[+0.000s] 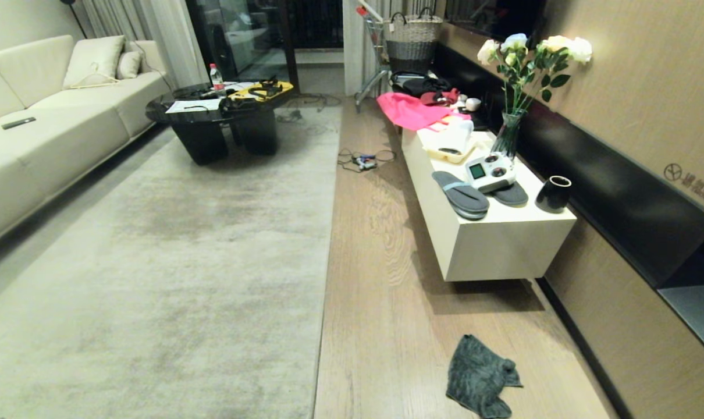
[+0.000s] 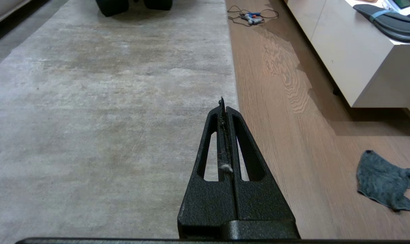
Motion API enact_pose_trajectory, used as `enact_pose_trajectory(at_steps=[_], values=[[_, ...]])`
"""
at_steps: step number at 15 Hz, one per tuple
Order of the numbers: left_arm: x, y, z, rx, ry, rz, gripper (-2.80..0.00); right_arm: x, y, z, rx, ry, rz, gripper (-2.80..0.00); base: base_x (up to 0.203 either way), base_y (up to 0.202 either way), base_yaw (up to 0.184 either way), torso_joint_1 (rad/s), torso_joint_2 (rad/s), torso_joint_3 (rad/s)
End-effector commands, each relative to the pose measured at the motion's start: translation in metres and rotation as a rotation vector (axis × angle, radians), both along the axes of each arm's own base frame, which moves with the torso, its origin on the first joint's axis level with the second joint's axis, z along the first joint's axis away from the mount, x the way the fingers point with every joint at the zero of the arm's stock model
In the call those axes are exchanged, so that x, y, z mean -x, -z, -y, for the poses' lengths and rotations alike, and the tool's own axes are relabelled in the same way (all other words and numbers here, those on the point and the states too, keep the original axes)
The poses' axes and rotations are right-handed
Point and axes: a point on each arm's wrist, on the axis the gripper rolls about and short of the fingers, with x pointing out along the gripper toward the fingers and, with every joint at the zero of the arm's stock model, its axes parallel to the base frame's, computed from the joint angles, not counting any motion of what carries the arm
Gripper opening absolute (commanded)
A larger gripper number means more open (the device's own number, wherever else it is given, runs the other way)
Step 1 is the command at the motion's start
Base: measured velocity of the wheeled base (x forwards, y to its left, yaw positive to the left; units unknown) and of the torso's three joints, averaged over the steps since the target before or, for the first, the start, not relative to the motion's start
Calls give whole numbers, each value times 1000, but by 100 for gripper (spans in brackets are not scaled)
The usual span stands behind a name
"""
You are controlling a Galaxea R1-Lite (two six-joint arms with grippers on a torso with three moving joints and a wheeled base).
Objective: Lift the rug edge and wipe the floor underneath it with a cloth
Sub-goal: Pick up the rag
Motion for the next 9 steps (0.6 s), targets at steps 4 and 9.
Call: enact_pose_trajectory(at_steps=[4,9], values=[[0,0,0,1,0,-1,-280,0,0,0,-1,-1,-1,-280,0,0,0,0,0,0],[0,0,0,1,0,0,-280,0,0,0,-1,0,-1,-280,0,0,0,0,0,0]])
